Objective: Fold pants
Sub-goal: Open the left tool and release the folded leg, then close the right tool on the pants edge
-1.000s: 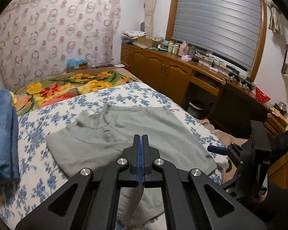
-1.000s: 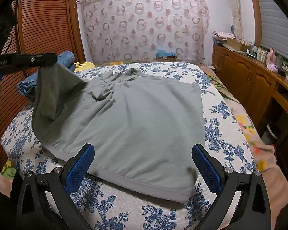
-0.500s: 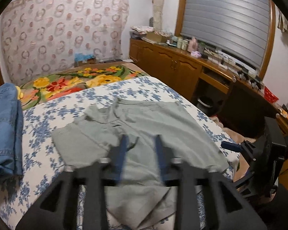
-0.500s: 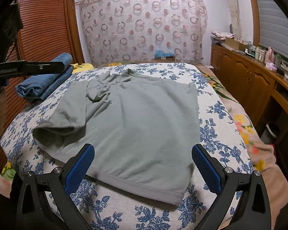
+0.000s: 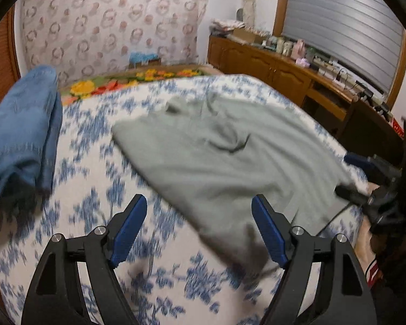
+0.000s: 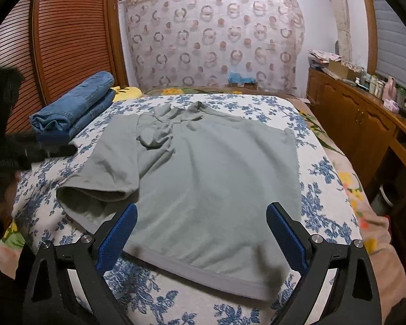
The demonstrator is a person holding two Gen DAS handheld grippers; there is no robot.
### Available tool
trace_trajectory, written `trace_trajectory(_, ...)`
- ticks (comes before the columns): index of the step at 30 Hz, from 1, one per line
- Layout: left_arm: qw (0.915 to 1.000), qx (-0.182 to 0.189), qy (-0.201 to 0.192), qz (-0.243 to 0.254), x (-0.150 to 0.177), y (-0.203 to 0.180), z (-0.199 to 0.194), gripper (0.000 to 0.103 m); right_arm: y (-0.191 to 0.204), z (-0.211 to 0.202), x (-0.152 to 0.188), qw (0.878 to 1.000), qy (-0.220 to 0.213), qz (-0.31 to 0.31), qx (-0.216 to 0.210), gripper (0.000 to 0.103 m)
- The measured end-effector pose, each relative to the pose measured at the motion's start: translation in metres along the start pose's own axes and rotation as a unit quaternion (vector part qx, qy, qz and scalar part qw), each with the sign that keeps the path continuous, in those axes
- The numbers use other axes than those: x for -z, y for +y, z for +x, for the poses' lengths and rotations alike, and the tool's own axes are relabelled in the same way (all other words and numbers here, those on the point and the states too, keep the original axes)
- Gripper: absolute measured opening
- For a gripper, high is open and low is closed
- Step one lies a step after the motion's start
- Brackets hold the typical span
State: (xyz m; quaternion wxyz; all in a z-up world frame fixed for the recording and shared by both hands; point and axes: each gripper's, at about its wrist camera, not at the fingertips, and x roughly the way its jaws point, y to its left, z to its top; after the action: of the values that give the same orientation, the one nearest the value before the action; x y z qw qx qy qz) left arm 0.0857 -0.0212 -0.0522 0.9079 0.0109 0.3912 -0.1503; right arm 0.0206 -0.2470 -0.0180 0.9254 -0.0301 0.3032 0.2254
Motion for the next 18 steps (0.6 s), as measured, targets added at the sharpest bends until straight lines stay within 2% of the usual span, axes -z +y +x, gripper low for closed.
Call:
trace_trajectory(4, 0.9999, -0.003, 0.011, -0.009, 0.014, 0.005, 0.003, 0.08, 0.006, 0.004, -0.006, 1.0, 0.0, -0.006, -0.013, 0.086)
trace_trajectory(7, 0.9998, -0.004, 0.014, -0.011, 0.023, 0.006, 0.003, 0.08, 0.01, 0.005, -0.01, 1.0, -0.002, -0.01, -0.028, 0.076)
trace_trajectory(11, 0.9996, -0.003, 0.022, -0.02, 0.034, 0.008, 0.005, 0.08, 0.014, 0.013, -0.015, 0.999, 0.001, -0.015, -0.052, 0.057)
trace_trajectory(18, 0.9996, -0.006, 0.013, -0.025, 0.042, 0.007, 0.004, 0.08, 0.016, 0.04, -0.02, 0.996, 0.025, -0.019, -0.081, 0.051)
